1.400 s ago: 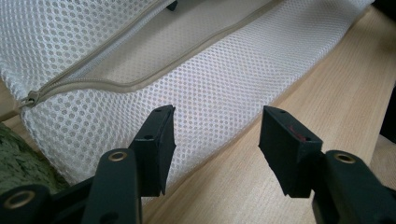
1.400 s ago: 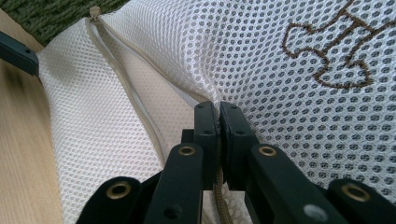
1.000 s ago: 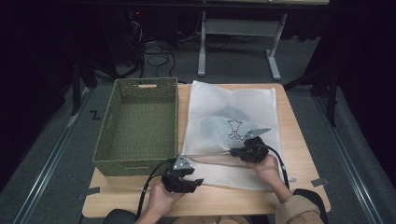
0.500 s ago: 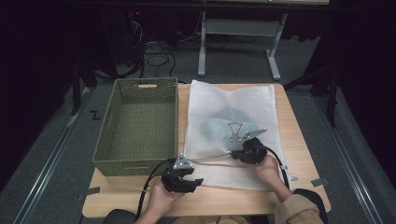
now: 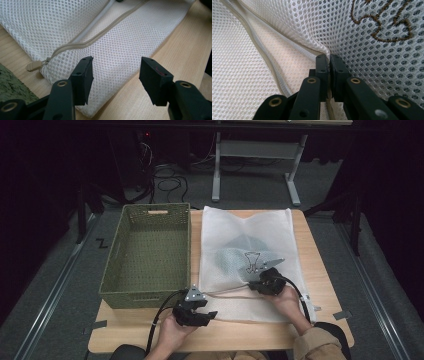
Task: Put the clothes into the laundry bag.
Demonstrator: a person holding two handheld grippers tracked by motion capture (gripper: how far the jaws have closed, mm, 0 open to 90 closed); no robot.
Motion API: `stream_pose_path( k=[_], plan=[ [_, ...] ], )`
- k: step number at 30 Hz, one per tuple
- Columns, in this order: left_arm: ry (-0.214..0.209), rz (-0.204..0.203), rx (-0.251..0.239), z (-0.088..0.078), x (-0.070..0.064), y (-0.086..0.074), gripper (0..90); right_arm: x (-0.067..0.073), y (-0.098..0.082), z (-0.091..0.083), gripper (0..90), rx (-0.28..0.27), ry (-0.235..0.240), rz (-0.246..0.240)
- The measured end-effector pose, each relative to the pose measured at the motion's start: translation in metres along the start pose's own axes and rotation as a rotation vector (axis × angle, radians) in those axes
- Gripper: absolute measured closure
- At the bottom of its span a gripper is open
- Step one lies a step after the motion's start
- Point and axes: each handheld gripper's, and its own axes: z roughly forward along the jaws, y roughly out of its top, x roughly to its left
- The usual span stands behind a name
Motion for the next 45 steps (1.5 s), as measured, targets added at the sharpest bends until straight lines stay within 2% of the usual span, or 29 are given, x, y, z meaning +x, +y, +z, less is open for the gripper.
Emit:
stream_pose_path(
  k=[5,11,15,19,25,33,45],
  plan=[
    [-0.001,0.002,0.005,0.0,0.0,0.0,44.6,0.003,-0.001,0.0,84.6,-0.001,-0.015,-0.019],
    [-0.003,0.003,0.008,0.001,0.0,0.0,44.7,0.002,-0.001,0.0,80.6,-0.006,0.004,-0.008],
    [-0.002,0.001,0.006,0.0,0.0,0.0,44.6,0.007,0.001,-0.002,79.4,-0.002,-0.024,-0.036],
    [-0.003,0.001,0.009,0.001,0.0,0.0,44.6,0.007,0.003,-0.006,77.7,-0.017,-0.013,-0.029],
    [-0.003,0.005,0.014,0.002,-0.001,0.0,44.6,0.012,0.005,-0.012,71.0,-0.039,-0.022,-0.049],
    [-0.002,0.0,0.004,0.001,0.001,0.0,44.6,0.01,0.008,-0.019,64.8,-0.061,-0.004,-0.03],
    [-0.002,0.003,0.008,0.001,0.0,0.0,44.5,0.011,0.009,-0.039,59.3,-0.153,0.002,-0.004]
  ],
)
